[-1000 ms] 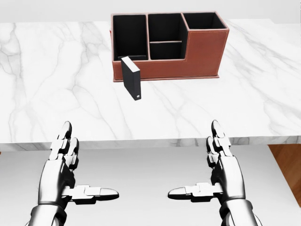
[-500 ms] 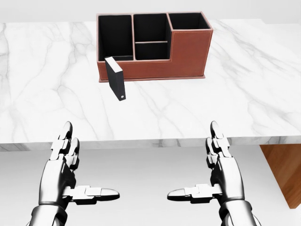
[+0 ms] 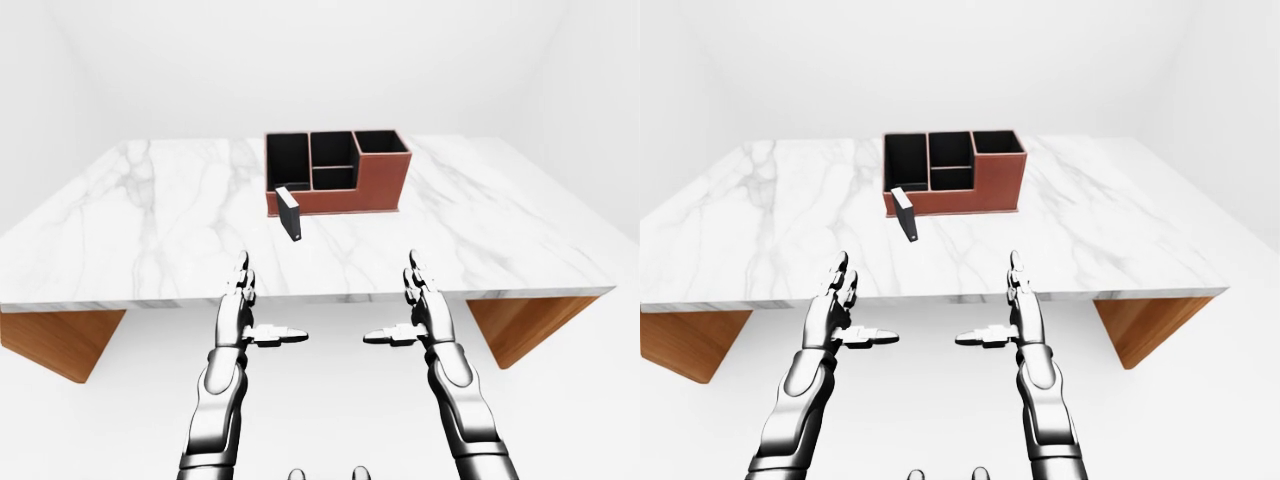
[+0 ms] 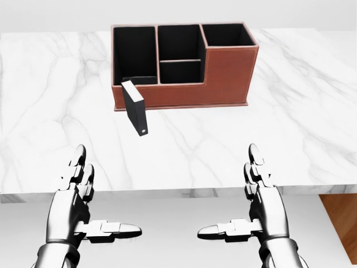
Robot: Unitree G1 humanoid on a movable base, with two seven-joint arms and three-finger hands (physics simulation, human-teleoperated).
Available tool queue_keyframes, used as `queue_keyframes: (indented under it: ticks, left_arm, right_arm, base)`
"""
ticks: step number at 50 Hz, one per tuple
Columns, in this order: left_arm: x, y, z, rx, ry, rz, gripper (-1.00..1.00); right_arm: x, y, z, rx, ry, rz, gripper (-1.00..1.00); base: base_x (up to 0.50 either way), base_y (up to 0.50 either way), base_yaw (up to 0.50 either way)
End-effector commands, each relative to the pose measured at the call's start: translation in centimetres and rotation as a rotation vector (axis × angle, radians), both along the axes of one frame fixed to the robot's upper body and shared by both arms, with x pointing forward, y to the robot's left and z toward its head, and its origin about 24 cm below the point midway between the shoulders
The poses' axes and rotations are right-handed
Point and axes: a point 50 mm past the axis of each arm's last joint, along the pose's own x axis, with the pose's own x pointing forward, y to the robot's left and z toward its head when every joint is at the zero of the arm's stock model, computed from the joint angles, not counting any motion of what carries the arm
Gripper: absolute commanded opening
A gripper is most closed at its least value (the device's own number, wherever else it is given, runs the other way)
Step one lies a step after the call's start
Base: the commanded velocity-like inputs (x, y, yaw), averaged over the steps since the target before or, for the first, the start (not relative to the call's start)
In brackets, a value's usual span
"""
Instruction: Pick up the book and place it in the right compartment of the caddy.
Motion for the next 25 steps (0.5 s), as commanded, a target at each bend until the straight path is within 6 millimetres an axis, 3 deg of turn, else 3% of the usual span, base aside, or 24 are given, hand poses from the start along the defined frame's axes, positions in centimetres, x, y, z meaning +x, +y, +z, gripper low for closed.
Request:
queue_keyframes:
  ticks: [1, 25]
  left_arm:
    - [0.04, -0.02, -0.04, 0.000, 0.001, 0.000, 1.00]
    - [0.02, -0.07, -0.15, 0.001, 0.003, -0.002, 1.00]
  right_arm:
    - [0.01, 0.02, -0.06, -0.007, -0.005, 0.001, 1.00]
    - [-0.12, 0.18, -0.29, -0.025, -0.008, 0.007, 1.00]
  base:
    - [0.33, 0.00, 0.00]
    - [0.33, 0.00, 0.00]
